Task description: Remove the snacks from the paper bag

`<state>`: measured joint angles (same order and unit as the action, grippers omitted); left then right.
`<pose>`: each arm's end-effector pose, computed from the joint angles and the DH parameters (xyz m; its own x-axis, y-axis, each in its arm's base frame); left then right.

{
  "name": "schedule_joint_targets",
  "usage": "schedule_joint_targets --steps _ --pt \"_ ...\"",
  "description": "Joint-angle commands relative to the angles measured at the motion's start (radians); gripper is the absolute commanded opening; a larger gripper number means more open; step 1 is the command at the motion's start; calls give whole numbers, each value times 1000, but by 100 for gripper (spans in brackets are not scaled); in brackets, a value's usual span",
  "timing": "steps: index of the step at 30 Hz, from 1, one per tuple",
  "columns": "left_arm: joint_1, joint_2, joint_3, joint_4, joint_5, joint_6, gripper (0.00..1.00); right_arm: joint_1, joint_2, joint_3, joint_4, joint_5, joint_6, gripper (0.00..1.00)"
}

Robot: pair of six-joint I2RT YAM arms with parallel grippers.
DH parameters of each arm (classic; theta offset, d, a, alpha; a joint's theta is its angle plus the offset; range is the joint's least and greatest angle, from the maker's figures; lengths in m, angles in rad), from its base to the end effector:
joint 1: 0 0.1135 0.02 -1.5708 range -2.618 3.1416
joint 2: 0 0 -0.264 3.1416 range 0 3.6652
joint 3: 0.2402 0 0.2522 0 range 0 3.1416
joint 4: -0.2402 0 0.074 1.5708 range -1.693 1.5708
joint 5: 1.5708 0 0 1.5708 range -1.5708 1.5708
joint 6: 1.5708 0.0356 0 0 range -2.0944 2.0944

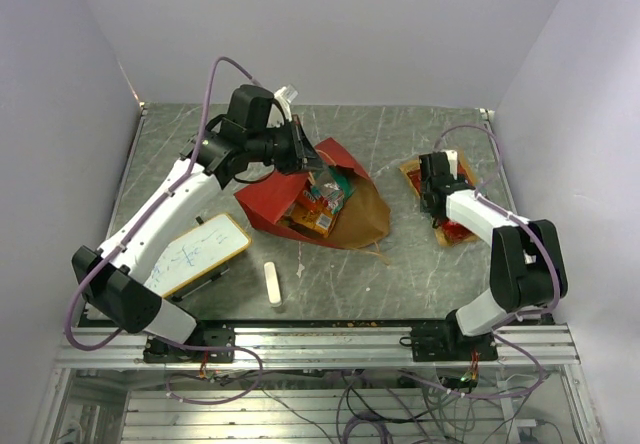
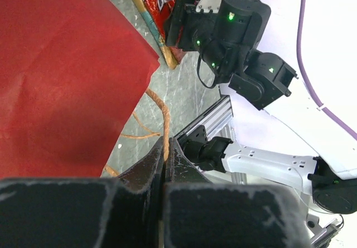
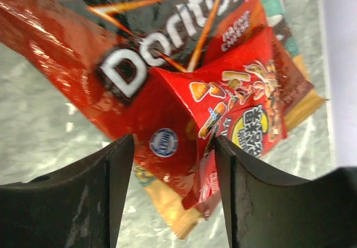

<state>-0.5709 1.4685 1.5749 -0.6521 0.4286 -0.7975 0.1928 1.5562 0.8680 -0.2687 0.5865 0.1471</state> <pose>0.2622 -0.1860 0.4066 -0.8707 -0.2144 -0.4427 0.2396 0.6012 -0.7623 0.3013 0.0387 0.1835 -0.7711 -0.0262 -0.6361 0.2693 0.8920 -0.3631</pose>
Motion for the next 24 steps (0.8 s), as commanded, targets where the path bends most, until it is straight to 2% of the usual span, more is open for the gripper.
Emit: schedule_joint_targets --steps 1,4,11,16,21,24 --pt "7 8 4 51 26 6 7 -6 4 105 -108 -151 173 63" --pt "6 33 27 36 21 13 7 -4 -58 120 -121 -259 144 65" --pt "5 -3 -67 95 45 -29 7 5 -178 127 -130 -570 83 65" --pt "7 -11 -71 101 13 -54 7 111 -362 -17 32 -794 13 63" --pt "14 -40 -105 170 4 -114 7 321 -530 -111 50 -788 -43 62" --pt "32 -59 -116 170 -7 -115 7 380 -631 -241 183 -786 -80 63"
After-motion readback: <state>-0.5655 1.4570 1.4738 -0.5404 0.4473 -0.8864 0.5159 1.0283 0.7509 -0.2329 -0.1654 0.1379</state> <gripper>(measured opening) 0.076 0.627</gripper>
